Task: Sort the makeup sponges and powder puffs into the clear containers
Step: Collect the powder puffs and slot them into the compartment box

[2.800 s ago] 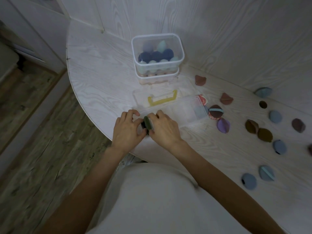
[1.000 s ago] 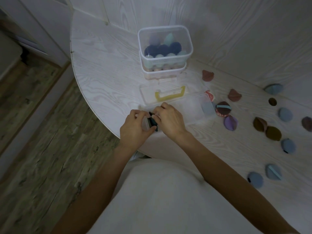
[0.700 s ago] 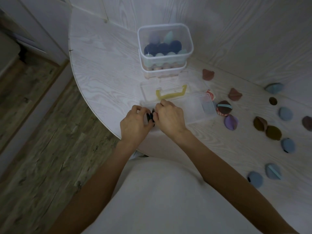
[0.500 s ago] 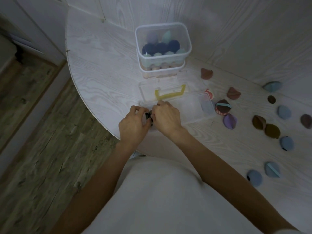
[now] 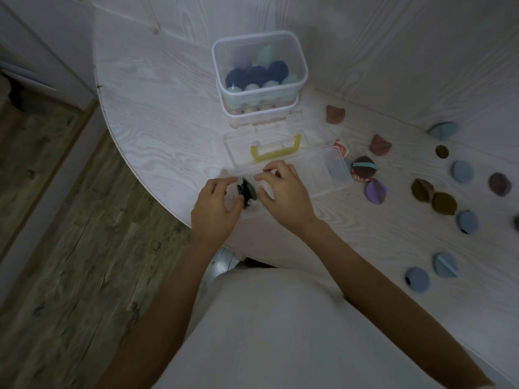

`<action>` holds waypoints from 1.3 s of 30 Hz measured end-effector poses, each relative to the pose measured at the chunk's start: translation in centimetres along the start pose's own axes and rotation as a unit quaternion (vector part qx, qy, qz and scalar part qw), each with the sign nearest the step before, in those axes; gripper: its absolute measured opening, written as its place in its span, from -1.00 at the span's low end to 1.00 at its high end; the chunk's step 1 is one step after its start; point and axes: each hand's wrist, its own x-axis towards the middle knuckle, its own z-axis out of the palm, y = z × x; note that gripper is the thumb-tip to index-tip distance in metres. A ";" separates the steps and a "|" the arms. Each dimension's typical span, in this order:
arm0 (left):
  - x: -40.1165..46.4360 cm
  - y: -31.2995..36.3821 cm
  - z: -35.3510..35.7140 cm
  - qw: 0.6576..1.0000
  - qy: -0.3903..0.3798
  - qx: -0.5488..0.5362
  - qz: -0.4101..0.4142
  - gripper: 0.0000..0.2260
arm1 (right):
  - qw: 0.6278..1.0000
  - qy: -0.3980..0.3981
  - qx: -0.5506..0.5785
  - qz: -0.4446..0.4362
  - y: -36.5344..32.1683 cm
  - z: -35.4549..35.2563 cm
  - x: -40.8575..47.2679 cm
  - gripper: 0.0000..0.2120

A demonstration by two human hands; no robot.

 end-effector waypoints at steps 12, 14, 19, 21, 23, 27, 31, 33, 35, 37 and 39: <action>4.1 11.0 3.4 0.954 -0.069 -0.077 0.281 -0.78 | 0.986 0.050 -0.041 0.152 11.3 -8.0 -8.1 -0.79; 5.8 14.1 6.5 0.943 -0.115 -0.055 0.308 -0.74 | 0.978 0.047 -0.071 0.192 14.0 -9.0 -9.1 -0.78; 9.9 19.5 14.3 0.935 -0.223 0.090 0.262 -0.67 | 0.955 0.015 -0.079 0.285 19.6 -10.0 -9.8 -0.70; 11.1 20.5 16.8 0.913 -0.257 0.200 0.245 -0.60 | 0.951 0.008 -0.078 0.299 21.2 -9.8 -9.6 -0.65; 11.7 21.1 18.4 0.889 -0.275 0.277 0.239 -0.60 | 0.945 0.027 -0.077 0.316 22.8 -10.1 -9.3 -0.63; 12.5 21.7 19.3 0.899 -0.281 0.253 0.220 -0.67 | 0.934 0.046 -0.094 0.341 26.0 -11.3 -9.0 -0.64; 11.9 20.9 19.2 0.921 -0.260 0.189 0.221 -0.69 | 0.945 0.029 -0.075 0.318 27.6 -11.6 -9.8 -0.62; 11.4 20.6 19.2 0.925 -0.261 0.155 0.227 -0.69 | 0.956 0.020 -0.056 0.289 27.8 -11.7 -10.1 -0.64; 11.0 20.4 19.1 0.929 -0.248 0.142 0.236 -0.67 | 0.961 -0.002 -0.051 0.272 27.3 -11.5 -10.3 -0.67; 11.0 20.5 18.9 0.936 -0.229 0.124 0.236 -0.64 | 0.957 0.013 -0.061 0.282 27.0 -11.3 -10.2 -0.70; 11.1 20.7 18.7 0.935 -0.249 0.120 0.222 -0.58 | 0.954 0.034 -0.056 0.293 26.8 -11.3 -10.0 -0.74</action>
